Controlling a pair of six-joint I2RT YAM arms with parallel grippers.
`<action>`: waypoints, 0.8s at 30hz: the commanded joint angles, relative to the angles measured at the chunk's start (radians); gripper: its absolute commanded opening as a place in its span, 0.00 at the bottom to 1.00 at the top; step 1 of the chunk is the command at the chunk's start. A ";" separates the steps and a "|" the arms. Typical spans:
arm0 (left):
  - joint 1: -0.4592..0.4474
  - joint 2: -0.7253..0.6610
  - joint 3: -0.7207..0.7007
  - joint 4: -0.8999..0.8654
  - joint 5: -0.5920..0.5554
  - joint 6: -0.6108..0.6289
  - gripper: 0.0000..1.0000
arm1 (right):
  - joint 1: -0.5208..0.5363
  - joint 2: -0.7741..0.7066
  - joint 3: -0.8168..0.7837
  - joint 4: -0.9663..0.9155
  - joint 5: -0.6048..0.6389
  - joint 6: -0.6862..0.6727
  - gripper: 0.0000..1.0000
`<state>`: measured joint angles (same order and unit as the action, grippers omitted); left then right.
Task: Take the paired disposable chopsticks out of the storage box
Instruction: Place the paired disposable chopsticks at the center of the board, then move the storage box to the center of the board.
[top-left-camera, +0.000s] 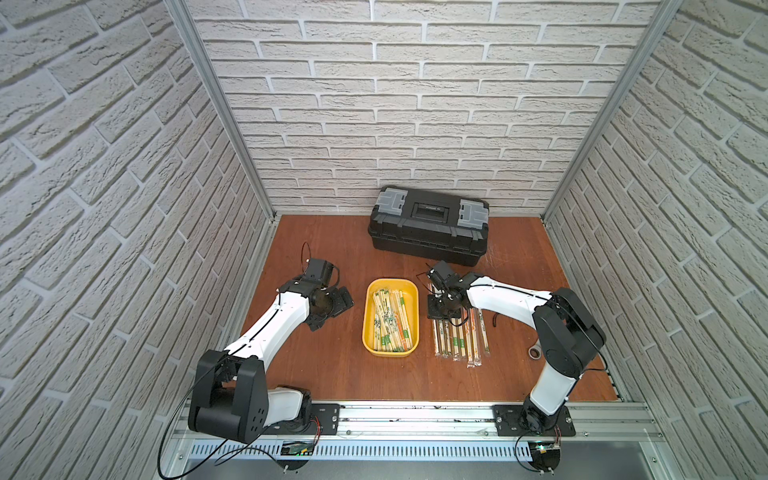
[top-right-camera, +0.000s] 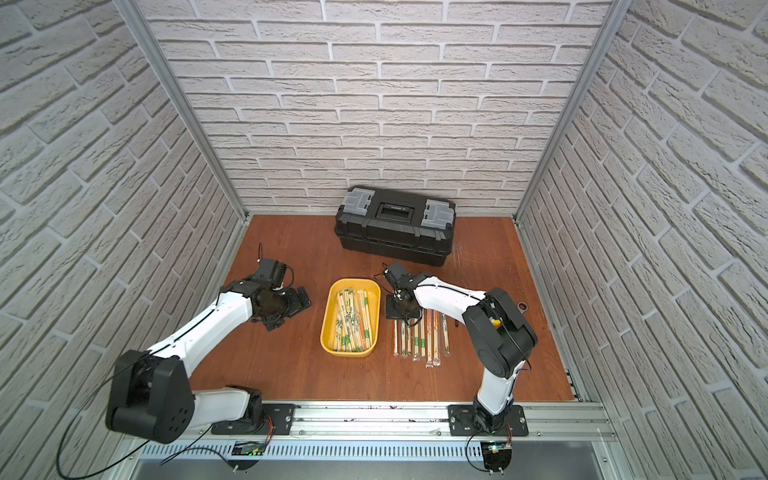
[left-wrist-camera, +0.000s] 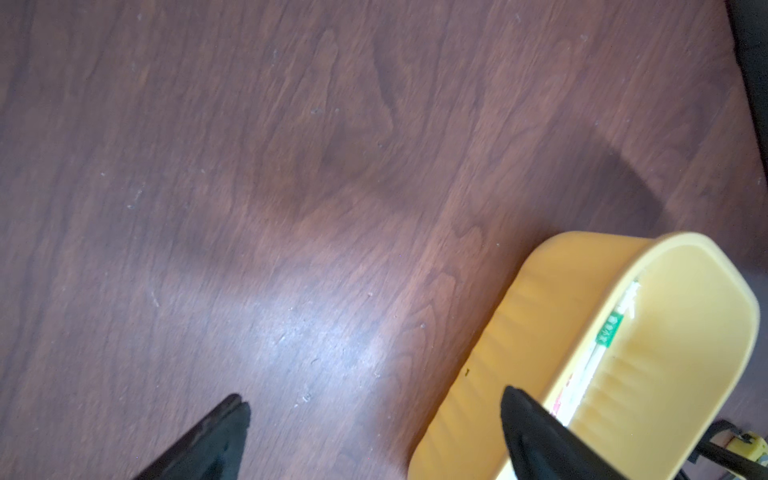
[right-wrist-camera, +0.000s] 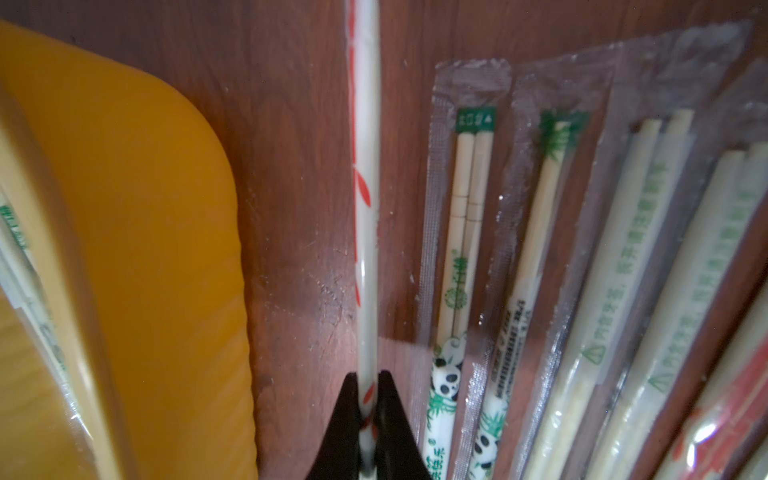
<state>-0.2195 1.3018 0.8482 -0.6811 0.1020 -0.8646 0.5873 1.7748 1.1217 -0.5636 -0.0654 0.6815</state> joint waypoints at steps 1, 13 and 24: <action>-0.006 -0.005 0.014 -0.004 -0.016 -0.005 0.98 | 0.005 0.010 -0.003 0.009 0.030 -0.005 0.14; -0.006 -0.012 0.011 -0.017 -0.019 0.005 0.98 | 0.009 -0.054 -0.026 -0.004 0.027 0.012 0.25; -0.005 -0.001 0.014 -0.028 -0.032 0.008 0.98 | 0.089 -0.040 0.053 -0.059 0.004 0.020 0.26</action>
<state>-0.2211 1.3018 0.8482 -0.6895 0.0868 -0.8650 0.6460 1.7290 1.1336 -0.6010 -0.0505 0.6857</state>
